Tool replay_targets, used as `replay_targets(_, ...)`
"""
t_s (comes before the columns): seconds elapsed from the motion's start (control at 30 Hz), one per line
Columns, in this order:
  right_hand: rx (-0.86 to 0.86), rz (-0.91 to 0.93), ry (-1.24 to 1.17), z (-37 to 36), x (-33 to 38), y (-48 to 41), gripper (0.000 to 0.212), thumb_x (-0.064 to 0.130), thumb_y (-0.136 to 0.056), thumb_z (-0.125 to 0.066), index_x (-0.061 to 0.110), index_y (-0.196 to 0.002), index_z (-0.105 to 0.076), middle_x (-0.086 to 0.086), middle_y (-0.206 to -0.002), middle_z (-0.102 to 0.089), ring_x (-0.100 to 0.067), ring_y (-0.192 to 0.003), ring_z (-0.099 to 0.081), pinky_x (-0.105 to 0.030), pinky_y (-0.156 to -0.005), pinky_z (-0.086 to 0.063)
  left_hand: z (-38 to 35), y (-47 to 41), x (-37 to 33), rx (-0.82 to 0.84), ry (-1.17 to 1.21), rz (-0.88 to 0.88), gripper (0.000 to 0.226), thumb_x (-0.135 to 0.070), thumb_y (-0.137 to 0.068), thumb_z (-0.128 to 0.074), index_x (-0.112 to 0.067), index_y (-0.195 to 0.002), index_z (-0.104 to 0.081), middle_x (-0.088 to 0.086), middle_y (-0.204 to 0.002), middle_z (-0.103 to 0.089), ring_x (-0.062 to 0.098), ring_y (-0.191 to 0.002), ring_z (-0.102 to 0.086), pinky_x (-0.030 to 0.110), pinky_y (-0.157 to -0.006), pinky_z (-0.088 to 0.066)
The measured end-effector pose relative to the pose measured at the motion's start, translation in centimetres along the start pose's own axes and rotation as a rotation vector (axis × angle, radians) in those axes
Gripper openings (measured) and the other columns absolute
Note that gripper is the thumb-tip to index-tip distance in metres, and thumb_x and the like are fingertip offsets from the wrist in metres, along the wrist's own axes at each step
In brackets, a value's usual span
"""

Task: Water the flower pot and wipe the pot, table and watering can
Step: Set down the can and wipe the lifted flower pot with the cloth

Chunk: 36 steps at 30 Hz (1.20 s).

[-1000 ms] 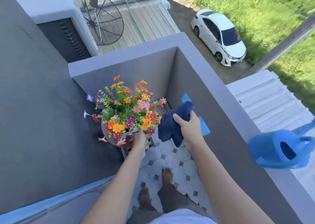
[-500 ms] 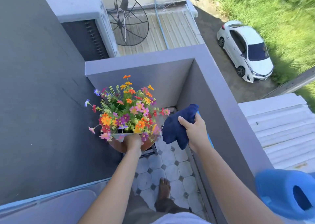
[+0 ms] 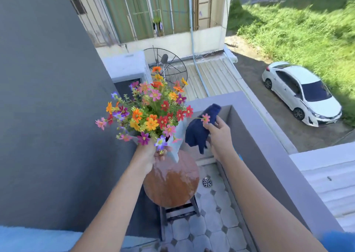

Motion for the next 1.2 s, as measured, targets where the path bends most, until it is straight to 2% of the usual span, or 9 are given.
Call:
replay_targets(0.07,0.014,0.078,0.04,-1.3,1.9,-1.5,0.009,0.007,-0.095,-0.063,0.013,-0.102,-0.066,-0.006,-0.088,-0.07,-0.015,-0.072,-0.064,-0.029,-0.062,-0.052,-0.5,1.2,-2.8,0.03,-0.043,-0.01,0.028,-0.008,-0.102,-0.042,0.006,-0.113,-0.064,0.032,-0.102,-0.074,0.018,-0.057,-0.059,0.028,-0.05,-0.047)
replay_targets(0.2,0.009,0.197,0.141,-3.4,5.5,-3.6,0.008,0.014,-0.09,-0.056,0.007,-0.09,-0.053,-0.006,-0.079,-0.055,-0.022,-0.076,-0.05,-0.037,-0.069,-0.042,-1.8,2.9,-6.8,0.03,-0.079,-0.007,0.028,-0.009,-0.102,-0.043,0.004,-0.116,-0.064,0.031,-0.108,-0.074,0.015,-0.055,-0.049,0.026,-0.047,-0.038)
replay_targets(0.3,-0.011,0.197,0.014,-5.0,7.4,-2.3,0.011,0.017,-0.096,-0.06,0.019,-0.107,-0.061,-0.003,-0.098,-0.066,-0.023,-0.089,-0.062,-0.04,-0.076,-0.048,-2.7,3.1,-9.2,0.024,-0.031,-0.063,0.03,-0.008,-0.104,-0.037,-0.001,-0.121,-0.06,0.026,-0.1,-0.074,0.014,-0.052,-0.04,0.025,-0.044,-0.032)
replay_targets(0.47,0.116,0.403,0.037,-7.4,7.8,2.1,0.014,0.017,-0.095,-0.061,0.013,-0.092,-0.048,-0.002,-0.079,-0.041,-0.009,-0.071,-0.038,-0.034,-0.07,-0.035,-4.5,3.8,-14.0,0.038,-0.011,-0.169,0.028,-0.015,-0.108,-0.034,-0.014,-0.123,-0.058,0.021,-0.087,-0.072,0.008,-0.047,-0.039,0.021,-0.041,-0.028)
replay_targets(0.6,0.205,0.464,0.07,-6.9,7.1,3.4,0.008,0.011,-0.096,-0.059,0.019,-0.097,-0.057,-0.002,-0.087,-0.059,-0.014,-0.079,-0.052,-0.037,-0.076,-0.044,-5.3,5.3,-17.2,0.044,-0.066,-0.241,0.021,-0.013,-0.108,-0.042,-0.01,-0.114,-0.062,0.024,-0.092,-0.073,0.011,-0.05,-0.046,0.022,-0.041,-0.029)
replay_targets(0.8,-0.04,0.462,0.008,-5.8,9.7,0.5,0.014,0.02,-0.102,-0.058,0.032,-0.107,-0.062,0.003,-0.099,-0.067,-0.022,-0.089,-0.06,-0.04,-0.079,-0.047,-5.7,6.4,-18.0,0.157,-0.061,-0.273,0.009,-0.01,-0.106,-0.044,-0.012,-0.099,-0.049,0.03,-0.098,-0.071,0.015,-0.051,-0.039,0.027,-0.043,-0.028)
replay_targets(0.93,-0.226,0.406,-0.057,-4.1,13.8,-4.7,0.015,0.03,-0.1,-0.067,0.038,-0.112,-0.063,0.002,-0.101,-0.07,-0.019,-0.094,-0.064,-0.039,-0.083,-0.05,-6.1,7.0,-17.8,0.237,-0.052,-0.28,0.014,-0.009,-0.104,-0.046,-0.004,-0.109,-0.058,0.028,-0.103,-0.07,0.012,-0.05,-0.038,0.025,-0.044,-0.029)
replay_targets(1.07,-0.286,0.42,-0.06,-3.9,16.0,-6.3,0.014,0.034,-0.1,-0.067,0.031,-0.09,-0.058,0.008,-0.086,-0.058,-0.013,-0.077,-0.053,-0.033,-0.073,-0.044,-7.8,7.7,-17.4,0.238,-0.069,-0.286,0.021,-0.011,-0.102,-0.042,-0.006,-0.113,-0.059,0.028,-0.103,-0.07,0.009,-0.049,-0.036,0.024,-0.045,-0.028)
replay_targets(1.2,-0.192,0.528,-0.005,-5.0,16.2,-2.9,0.006,0.022,-0.102,-0.061,0.026,-0.098,-0.061,-0.001,-0.091,-0.064,-0.022,-0.083,-0.059,-0.04,-0.076,-0.047,-9.2,7.4,-17.9,0.11,-0.01,-0.257,0.035,-0.002,-0.101,-0.026,-0.009,-0.125,-0.05,0.027,-0.103,-0.071,0.01,-0.05,-0.034,0.024,-0.044,-0.023)
Point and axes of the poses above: each hand's wrist, its own y-axis away from the middle knuckle, its own z-axis out of the back of the hand, x = y × z, the point moved 3 cm from there along -y, towards the middle knuckle
